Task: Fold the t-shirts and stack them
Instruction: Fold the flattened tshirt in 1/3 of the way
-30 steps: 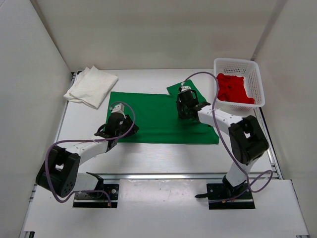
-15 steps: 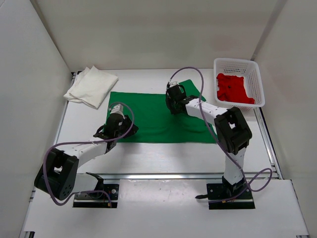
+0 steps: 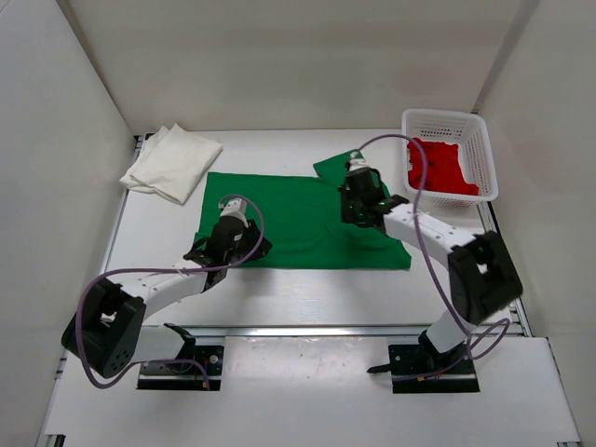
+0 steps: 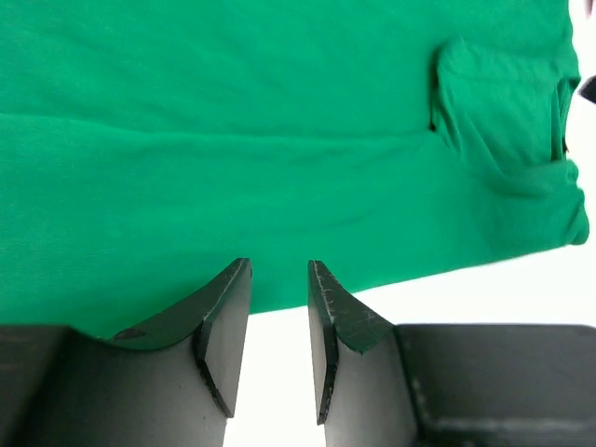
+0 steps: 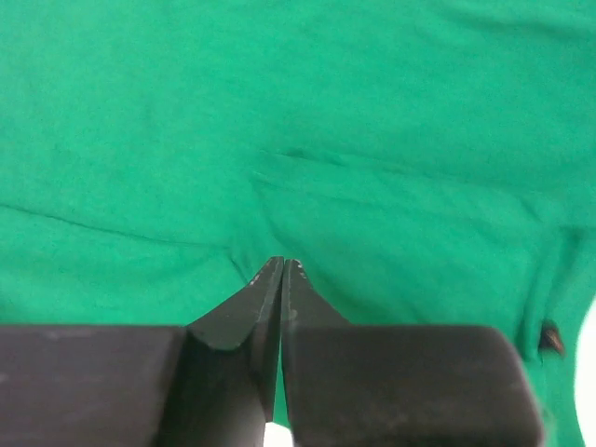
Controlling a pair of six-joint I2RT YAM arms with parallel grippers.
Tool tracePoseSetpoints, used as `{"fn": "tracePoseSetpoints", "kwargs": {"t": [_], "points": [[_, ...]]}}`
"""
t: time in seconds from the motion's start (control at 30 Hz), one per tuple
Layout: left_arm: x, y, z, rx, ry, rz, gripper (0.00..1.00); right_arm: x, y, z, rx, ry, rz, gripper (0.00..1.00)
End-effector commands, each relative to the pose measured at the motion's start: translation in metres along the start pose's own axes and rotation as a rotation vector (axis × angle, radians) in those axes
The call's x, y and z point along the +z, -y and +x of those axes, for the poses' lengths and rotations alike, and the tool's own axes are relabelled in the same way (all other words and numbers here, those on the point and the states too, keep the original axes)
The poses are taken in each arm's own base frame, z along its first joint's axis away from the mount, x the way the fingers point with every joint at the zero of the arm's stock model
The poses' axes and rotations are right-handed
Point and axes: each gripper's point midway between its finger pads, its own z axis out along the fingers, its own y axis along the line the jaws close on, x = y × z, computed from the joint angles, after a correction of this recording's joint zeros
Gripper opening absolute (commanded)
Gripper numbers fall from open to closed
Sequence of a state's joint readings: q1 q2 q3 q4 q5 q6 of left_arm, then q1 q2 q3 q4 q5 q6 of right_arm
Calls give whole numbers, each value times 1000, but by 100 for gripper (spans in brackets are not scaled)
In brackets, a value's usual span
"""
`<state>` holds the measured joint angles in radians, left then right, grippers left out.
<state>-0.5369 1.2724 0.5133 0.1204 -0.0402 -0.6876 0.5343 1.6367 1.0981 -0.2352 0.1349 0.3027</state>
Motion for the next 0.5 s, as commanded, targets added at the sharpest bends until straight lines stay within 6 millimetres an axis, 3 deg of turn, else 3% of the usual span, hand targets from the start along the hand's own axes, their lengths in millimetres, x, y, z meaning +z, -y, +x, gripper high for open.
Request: {"fn": "tracePoseSetpoints", "kwargs": {"t": [0.0,0.03,0.2,0.3,0.43,0.47], "points": [[2,9,-7,33,7,5,42,-14,-13,10,117,18,-123,0],[3,6,-6,28,-1,2,42,-17,-16,26,108,-10,-127,0],[5,-21,-2,3,-53,-51,41,-9,-12,71,73,-111,-105,0],[2,-42,1,-10,-54,-114,43,-4,1,81,60,-133,-58,0],[-1,-77,38,-114,-192,-150,41,-7,7,110,54,-195,-35,0],[-4,-79,44,-116,-207,-151,41,-11,9,128,42,-231,-29,0]]}}
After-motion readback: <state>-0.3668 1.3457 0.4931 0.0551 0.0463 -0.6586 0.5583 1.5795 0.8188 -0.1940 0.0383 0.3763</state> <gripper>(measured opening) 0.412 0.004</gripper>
